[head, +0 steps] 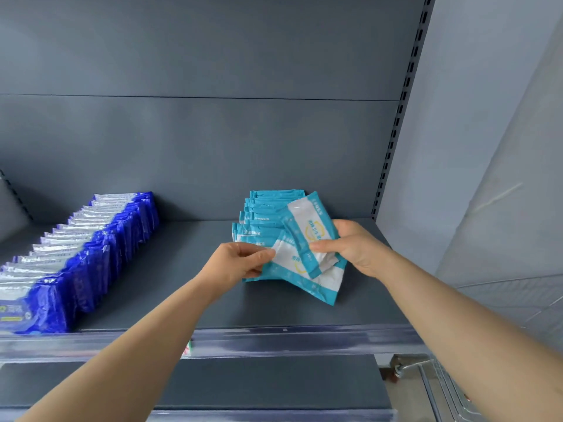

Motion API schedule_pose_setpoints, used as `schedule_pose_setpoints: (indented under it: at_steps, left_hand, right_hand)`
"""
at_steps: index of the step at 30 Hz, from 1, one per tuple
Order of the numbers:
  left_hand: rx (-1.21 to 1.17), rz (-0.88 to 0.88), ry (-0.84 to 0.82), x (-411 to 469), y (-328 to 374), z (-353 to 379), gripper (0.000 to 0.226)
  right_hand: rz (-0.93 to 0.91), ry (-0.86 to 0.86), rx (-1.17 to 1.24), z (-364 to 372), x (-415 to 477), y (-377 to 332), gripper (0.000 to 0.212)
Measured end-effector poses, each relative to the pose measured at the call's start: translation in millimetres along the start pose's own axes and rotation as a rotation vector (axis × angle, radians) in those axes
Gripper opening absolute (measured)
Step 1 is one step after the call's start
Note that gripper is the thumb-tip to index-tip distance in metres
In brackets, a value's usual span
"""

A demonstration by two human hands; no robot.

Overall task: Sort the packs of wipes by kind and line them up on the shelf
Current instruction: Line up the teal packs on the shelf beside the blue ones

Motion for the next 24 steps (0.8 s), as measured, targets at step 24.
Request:
schedule_pose_setpoints:
  at_steps: [24]
  left_hand:
    - [0.466, 0.094, 0.175, -11.6, -5.1, -32.0, 0.042]
  right_hand:
    - [-0.166, 0.077, -1.006, 39.0, -6.6, -30.1, 0.100]
Point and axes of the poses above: each hand's wrist, its own x-axis towards the middle knuckle, its own z-axis out of the palm, y = z × x, the point moved 10 cm from there along x, towards the middle knuckle, and after that the axes turned 3 degrees about -z, right-handed, at the moved point
